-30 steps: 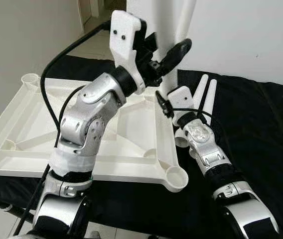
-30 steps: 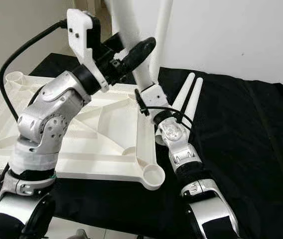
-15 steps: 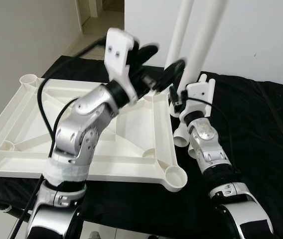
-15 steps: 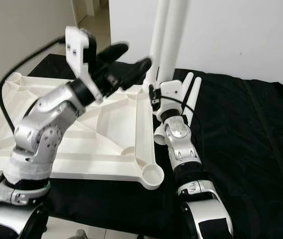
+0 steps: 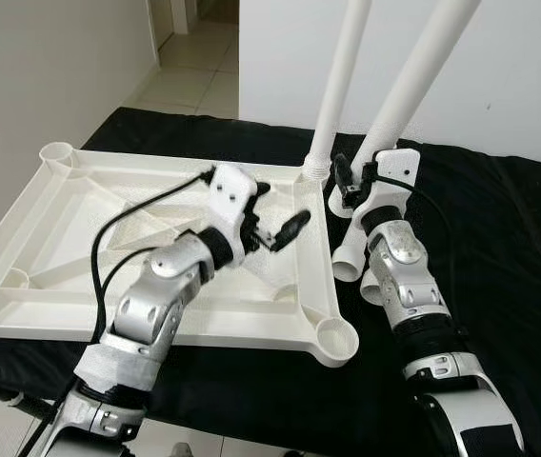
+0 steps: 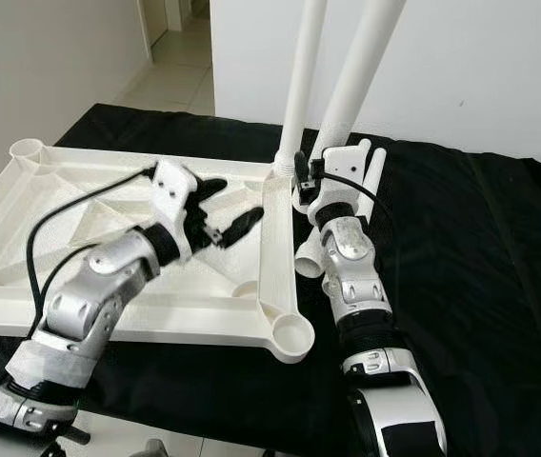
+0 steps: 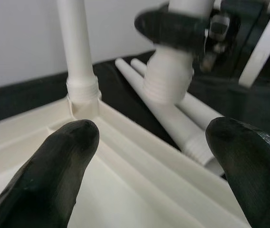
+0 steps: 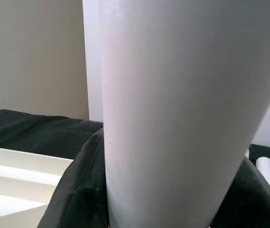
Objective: Building children table
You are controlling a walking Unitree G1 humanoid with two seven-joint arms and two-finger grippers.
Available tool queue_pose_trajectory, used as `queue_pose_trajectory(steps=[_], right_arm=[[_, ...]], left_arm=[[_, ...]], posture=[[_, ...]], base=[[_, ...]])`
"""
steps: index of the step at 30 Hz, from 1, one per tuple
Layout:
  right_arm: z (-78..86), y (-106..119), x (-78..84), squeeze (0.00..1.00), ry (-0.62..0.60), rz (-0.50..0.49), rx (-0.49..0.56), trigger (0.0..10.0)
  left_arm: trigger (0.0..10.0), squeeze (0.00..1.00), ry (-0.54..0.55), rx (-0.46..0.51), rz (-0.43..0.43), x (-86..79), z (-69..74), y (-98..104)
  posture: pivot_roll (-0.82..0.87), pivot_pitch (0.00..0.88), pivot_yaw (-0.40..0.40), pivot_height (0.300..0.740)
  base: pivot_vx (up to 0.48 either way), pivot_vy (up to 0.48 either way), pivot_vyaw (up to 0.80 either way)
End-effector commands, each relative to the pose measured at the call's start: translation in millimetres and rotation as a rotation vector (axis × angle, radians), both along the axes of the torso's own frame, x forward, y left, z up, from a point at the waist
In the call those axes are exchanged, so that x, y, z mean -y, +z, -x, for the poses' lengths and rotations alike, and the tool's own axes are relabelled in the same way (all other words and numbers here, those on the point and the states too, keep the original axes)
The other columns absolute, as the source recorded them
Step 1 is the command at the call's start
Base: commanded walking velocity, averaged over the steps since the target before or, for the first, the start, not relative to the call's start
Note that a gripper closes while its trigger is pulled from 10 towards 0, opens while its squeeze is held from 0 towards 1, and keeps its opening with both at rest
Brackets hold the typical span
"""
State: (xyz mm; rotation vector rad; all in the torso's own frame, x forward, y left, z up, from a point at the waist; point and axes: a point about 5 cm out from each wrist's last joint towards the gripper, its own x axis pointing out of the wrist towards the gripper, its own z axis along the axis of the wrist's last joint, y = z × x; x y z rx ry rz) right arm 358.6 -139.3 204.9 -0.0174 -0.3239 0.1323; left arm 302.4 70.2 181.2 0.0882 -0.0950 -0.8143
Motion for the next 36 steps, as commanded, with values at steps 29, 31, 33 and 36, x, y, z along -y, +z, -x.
queue_pose_trajectory(steps=[29, 31, 33, 36], right_arm=[[78.3, -29, 3.7, 0.00, 0.004, 0.033, 0.005, 10.0], [78.4, -28, 3.7, 0.00, 0.002, 0.033, 0.007, 10.0], [78.1, -27, 3.8, 0.00, 0.003, 0.035, 0.010, 10.0], [76.8, -25, 5.9, 0.00, 0.001, 0.046, 0.014, 10.0]], left_arm=[[10.0, 0.00, -0.349, 0.053, -0.292, -2.9, 39.2, -40], [10.0, 0.00, -0.370, 0.061, -0.340, -4.8, 39.9, -45], [10.0, 0.00, -0.372, 0.058, -0.349, -5.6, 39.7, -46], [10.0, 0.00, -0.386, 0.058, -0.381, -8.3, 39.9, -48]], posture=[[0.00, 0.044, -0.006, 0.740], [0.00, 0.045, -0.008, 0.740], [-0.01, 0.044, -0.006, 0.740], [0.00, 0.042, -0.010, 0.740]], base=[[0.000, 0.000, 0.00], [0.000, 0.000, 0.00], [0.000, 0.000, 0.00], [0.000, 0.000, 0.00]])
